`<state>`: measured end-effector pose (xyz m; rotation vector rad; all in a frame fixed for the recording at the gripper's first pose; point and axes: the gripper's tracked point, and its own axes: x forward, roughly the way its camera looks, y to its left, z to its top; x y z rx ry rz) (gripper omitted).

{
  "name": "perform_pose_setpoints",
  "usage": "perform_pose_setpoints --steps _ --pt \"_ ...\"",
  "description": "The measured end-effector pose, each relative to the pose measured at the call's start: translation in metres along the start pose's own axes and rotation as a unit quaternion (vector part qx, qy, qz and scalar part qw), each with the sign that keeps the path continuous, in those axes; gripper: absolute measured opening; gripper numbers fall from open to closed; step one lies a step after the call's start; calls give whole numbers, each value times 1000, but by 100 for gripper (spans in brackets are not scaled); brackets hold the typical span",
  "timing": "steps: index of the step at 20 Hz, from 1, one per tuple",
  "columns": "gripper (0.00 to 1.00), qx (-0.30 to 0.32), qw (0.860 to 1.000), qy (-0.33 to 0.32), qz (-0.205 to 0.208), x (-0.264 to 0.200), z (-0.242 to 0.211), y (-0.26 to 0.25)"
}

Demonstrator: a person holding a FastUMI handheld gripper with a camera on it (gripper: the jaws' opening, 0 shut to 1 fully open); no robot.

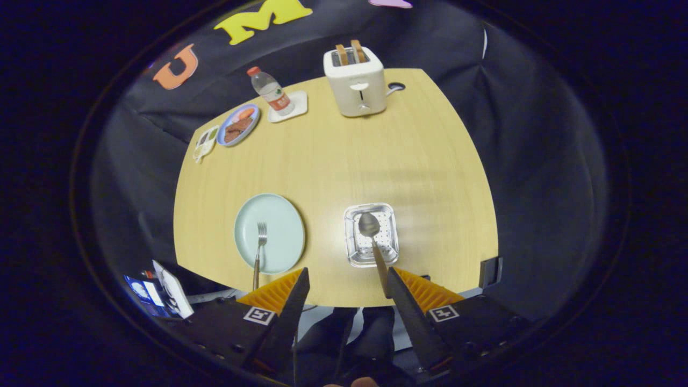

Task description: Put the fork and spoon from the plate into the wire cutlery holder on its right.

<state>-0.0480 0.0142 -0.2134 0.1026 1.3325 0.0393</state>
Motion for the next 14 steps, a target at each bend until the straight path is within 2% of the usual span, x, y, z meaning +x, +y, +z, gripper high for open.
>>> perform_pose_setpoints --steps 3,14 --pt "89 -26 1000 -11 11 4 -13 35" --pt "89 -27 996 70 53 74 -94 170"
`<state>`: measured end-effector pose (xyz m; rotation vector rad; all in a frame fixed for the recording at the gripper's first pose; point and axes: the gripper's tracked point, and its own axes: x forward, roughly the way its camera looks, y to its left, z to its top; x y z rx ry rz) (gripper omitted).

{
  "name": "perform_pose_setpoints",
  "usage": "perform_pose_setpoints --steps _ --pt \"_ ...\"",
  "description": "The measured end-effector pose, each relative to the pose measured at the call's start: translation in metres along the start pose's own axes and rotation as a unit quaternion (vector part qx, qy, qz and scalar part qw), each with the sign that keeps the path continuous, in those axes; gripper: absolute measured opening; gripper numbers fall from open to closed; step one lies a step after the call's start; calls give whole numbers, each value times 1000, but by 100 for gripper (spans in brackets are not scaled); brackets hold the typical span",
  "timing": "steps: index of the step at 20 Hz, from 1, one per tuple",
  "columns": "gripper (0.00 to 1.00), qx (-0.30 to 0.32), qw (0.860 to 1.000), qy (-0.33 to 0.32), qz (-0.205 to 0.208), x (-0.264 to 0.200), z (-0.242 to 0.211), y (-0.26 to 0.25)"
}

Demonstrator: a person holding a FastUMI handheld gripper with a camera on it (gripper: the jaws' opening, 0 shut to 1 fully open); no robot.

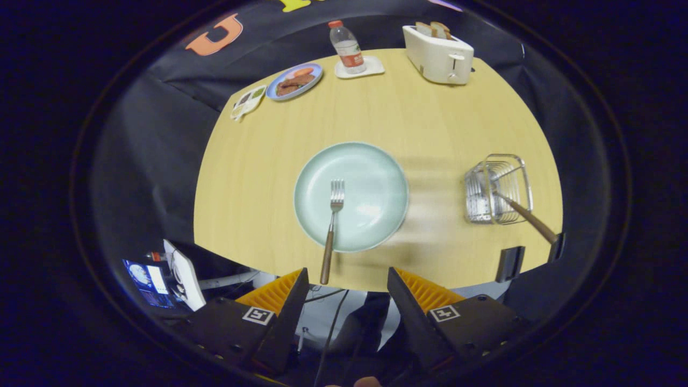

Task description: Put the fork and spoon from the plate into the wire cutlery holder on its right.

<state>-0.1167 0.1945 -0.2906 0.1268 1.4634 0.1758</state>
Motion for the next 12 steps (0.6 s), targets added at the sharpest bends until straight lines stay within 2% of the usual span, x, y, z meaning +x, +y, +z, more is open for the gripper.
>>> perform_pose_setpoints --steps 3,8,9,12 --pt "89 3 1000 16 0 31 -12 24" --pt "89 14 999 31 -28 76 -20 29" --pt "85 20 999 37 -31 85 -22 29" --pt "64 36 997 51 -36 102 -25 28"
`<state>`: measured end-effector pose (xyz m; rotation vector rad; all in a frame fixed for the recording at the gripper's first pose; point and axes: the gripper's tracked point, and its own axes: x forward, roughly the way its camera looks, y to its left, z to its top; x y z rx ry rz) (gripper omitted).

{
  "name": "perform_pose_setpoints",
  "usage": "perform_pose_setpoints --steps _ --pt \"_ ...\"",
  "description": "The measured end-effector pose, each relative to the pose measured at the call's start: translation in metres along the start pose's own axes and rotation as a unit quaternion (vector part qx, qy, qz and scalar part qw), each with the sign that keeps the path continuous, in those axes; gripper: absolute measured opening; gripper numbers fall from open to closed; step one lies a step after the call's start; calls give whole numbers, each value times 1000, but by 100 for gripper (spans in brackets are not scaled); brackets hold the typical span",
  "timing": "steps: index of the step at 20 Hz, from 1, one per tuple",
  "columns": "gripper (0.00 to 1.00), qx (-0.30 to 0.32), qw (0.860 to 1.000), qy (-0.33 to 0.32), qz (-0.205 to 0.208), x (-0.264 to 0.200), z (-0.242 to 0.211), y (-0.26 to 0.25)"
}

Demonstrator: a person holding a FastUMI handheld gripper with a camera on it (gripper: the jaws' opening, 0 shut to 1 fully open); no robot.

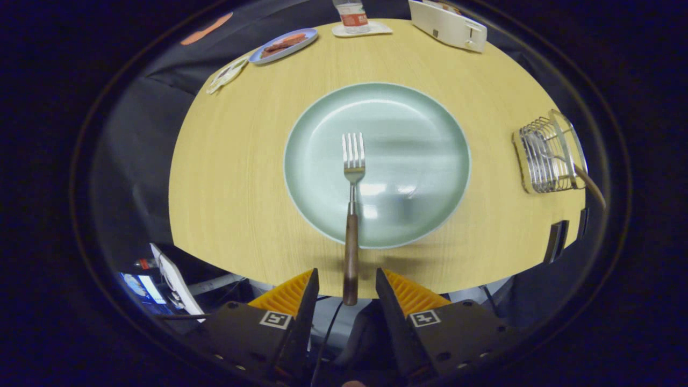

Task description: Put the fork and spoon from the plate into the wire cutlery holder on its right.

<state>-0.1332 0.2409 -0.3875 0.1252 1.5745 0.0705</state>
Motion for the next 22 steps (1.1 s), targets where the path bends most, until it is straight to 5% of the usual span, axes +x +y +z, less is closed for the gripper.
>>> perform_pose_setpoints --steps 2,4,6,7,11,22 --pt "49 2 1000 7 -7 10 -2 -2" --pt "49 4 1000 11 -9 19 -2 -5" --pt "15 13 1000 17 -10 14 -1 -6" --pt "18 15 1000 20 -8 13 -1 -6" --pt "1 14 1000 27 7 13 -3 -7" --pt "1 -18 1000 9 21 -76 9 -31"
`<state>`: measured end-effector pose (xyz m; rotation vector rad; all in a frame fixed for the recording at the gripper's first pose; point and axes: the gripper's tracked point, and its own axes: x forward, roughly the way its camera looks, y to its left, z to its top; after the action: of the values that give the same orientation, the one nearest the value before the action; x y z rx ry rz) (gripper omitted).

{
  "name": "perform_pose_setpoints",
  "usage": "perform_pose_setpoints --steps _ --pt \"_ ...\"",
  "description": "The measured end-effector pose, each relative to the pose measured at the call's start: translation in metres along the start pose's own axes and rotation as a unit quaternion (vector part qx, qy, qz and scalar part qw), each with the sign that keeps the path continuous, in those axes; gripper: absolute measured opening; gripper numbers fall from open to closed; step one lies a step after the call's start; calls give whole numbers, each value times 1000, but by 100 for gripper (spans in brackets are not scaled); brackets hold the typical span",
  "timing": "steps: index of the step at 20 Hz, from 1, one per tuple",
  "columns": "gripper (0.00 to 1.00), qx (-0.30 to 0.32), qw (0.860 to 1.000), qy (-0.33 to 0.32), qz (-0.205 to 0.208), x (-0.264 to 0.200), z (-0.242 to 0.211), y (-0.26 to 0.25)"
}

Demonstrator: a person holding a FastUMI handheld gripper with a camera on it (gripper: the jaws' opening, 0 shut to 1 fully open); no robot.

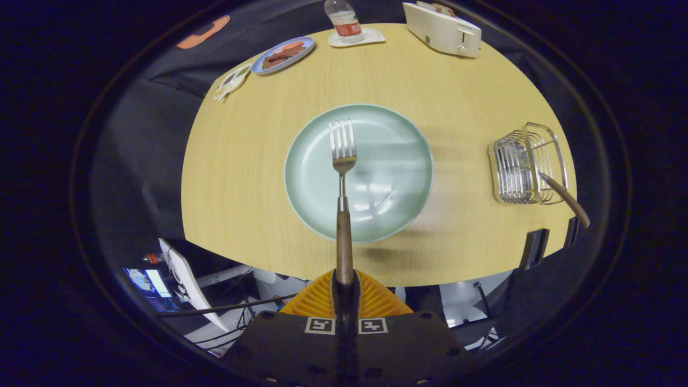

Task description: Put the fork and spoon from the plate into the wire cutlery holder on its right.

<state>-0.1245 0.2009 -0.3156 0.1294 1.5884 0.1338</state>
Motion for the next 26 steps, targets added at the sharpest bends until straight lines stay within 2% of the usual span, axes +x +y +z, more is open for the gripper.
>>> perform_pose_setpoints --steps 9,14,17,21,26 --pt "1 3 1000 -16 -8 -91 28 -62" --pt "1 -2 999 -13 -37 -123 32 -120" --pt "1 -2 998 6 -61 -131 24 -154" --pt "1 23 997 30 -66 -131 22 -184" --pt "1 53 995 69 -47 -119 8 -199"
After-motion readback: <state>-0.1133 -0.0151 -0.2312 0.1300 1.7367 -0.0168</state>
